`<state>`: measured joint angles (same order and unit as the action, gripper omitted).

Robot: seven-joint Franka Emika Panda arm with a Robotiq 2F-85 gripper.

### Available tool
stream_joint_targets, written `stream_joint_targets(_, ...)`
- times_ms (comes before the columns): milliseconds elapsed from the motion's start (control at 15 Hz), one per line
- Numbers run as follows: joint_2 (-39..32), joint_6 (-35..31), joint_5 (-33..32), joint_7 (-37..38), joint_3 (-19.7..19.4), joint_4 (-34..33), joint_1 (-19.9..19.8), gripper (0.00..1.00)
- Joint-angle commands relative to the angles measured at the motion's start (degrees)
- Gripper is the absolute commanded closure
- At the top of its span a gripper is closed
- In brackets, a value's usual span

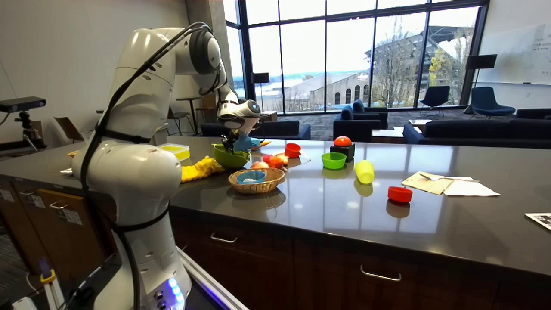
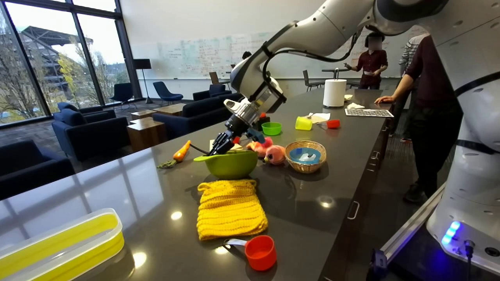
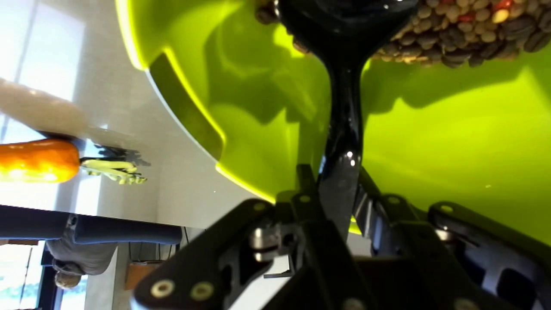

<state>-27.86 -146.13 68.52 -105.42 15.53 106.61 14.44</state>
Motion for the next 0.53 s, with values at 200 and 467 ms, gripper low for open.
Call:
stream_joint_targets(200, 4.42, 0.93, -0.42, 4.15, 0.79, 4.74, 0.17, 0.94)
stream_joint_targets(467, 6.02, 2.74, -1.39, 8.31, 1.65, 6.14, 1.02, 0.94)
